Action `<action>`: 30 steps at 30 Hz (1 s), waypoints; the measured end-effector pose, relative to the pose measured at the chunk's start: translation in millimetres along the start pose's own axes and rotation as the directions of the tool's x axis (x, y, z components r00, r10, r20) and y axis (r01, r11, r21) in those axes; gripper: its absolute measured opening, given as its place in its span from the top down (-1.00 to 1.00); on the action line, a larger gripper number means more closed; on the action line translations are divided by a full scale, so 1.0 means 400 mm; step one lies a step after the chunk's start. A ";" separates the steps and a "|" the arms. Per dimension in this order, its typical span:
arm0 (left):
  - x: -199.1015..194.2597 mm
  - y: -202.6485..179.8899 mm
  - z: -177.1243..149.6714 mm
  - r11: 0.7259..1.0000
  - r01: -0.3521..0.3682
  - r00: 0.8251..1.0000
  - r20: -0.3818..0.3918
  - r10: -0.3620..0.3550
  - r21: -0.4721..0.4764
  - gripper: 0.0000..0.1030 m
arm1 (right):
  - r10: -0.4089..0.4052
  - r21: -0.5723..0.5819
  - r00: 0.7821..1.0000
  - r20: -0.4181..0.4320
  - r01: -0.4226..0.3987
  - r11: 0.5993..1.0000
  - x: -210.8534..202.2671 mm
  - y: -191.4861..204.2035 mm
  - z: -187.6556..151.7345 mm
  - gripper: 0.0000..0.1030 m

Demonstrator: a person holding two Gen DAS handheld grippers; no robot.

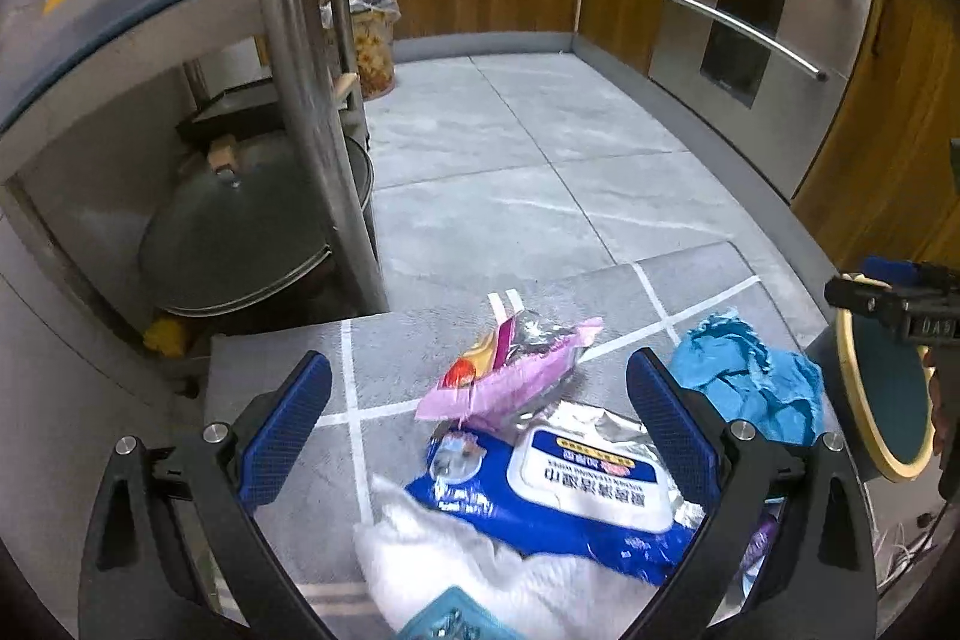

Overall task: Collect trash
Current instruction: 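Grasp the pink snack wrapper with the left gripper while the right gripper grasps the blue paper, then carry the wrapper and blue paper over the bin and open both grippers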

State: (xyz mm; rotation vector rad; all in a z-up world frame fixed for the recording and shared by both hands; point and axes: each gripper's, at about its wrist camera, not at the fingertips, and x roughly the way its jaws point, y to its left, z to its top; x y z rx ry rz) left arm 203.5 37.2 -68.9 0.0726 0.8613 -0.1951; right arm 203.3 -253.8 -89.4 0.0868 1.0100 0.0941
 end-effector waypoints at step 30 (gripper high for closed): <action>0.119 -0.013 0.011 0.999 0.034 0.990 -0.136 -0.034 -0.008 0.85 | 0.073 0.020 0.951 -0.302 -0.070 0.997 0.167 -0.008 -0.049 0.78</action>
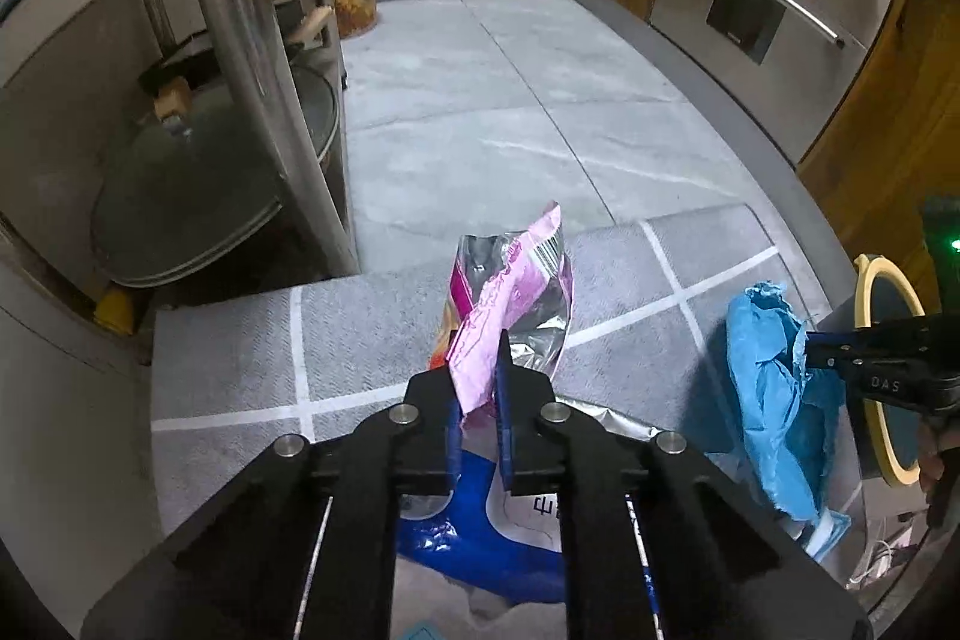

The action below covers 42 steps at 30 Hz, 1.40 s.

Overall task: Collect trash
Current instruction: 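Carry the wrapper and blue paper over the bin and open both grippers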

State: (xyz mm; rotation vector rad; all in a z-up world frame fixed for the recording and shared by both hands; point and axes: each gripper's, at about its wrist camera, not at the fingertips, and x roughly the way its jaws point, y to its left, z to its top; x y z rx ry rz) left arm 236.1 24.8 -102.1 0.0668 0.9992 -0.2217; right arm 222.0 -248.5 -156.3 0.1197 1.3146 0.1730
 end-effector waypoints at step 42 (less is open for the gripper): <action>-0.341 -0.360 -0.026 0.979 0.073 0.940 0.314 -0.131 0.188 0.90 | -0.186 0.220 0.877 0.443 0.095 0.971 -0.484 -0.304 -0.231 0.86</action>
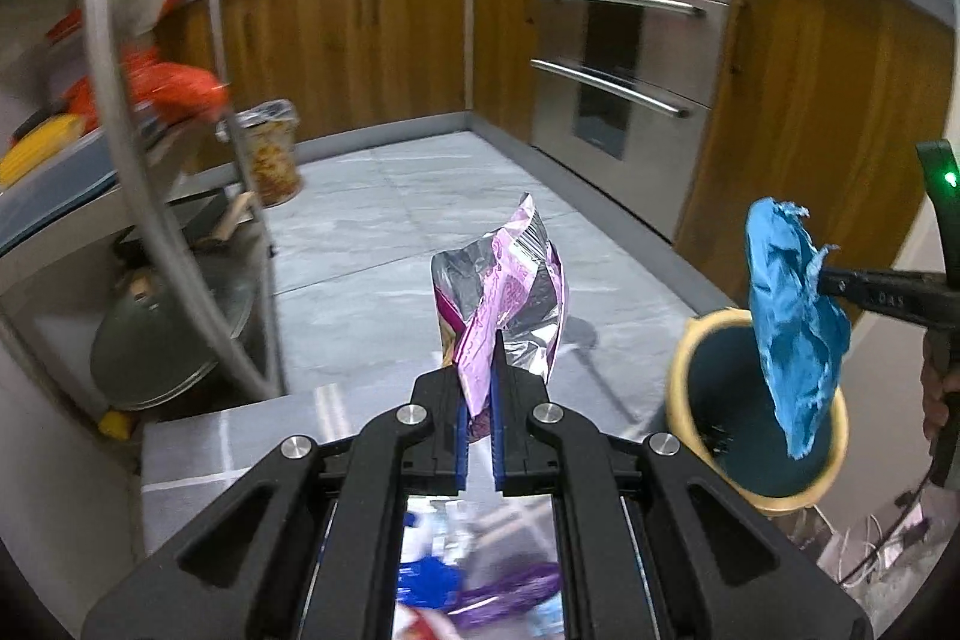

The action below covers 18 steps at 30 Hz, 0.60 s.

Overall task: Collect trash
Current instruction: 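Carry the wrapper and blue paper over the bin and open both grippers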

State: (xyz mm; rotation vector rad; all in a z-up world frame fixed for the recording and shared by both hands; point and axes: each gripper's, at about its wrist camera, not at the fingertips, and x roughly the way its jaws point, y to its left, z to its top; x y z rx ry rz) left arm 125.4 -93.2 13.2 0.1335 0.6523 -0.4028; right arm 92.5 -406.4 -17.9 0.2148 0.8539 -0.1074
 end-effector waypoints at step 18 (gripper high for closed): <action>0.078 -0.307 -0.006 0.967 0.186 0.982 -0.045 -0.181 0.174 0.90 | -0.090 0.100 0.995 -0.034 0.093 0.991 0.005 -0.204 -0.032 0.86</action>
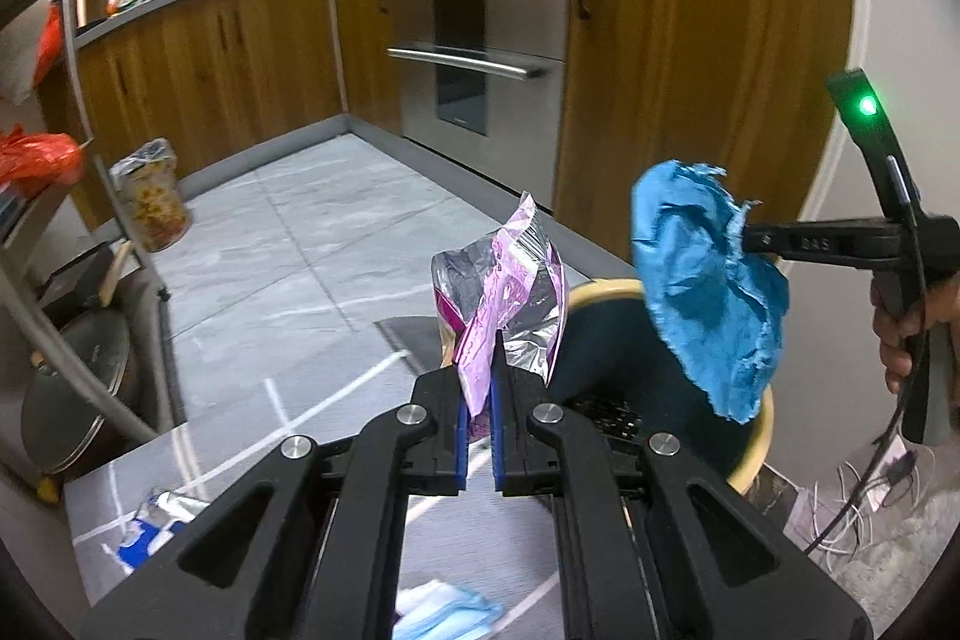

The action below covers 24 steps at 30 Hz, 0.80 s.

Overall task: Collect trash
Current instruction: 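Carry the wrapper and blue paper over the bin and open both grippers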

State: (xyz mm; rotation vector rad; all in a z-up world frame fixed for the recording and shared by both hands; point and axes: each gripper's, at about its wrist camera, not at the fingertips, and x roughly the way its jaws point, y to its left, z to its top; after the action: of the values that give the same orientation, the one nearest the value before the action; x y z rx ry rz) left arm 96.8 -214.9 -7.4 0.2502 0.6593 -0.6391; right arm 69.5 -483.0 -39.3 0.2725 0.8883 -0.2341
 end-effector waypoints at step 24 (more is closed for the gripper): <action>0.180 -0.161 -0.027 0.982 0.167 0.979 -0.129 -0.155 0.092 0.90 | -0.085 -0.035 0.990 -0.109 0.081 0.996 0.104 -0.039 -0.003 0.85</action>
State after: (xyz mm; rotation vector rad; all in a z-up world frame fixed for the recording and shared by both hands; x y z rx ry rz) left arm 95.3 -294.7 -62.8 0.3351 0.7696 -0.8198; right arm 89.0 -501.1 -74.9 0.2218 1.0135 -0.2845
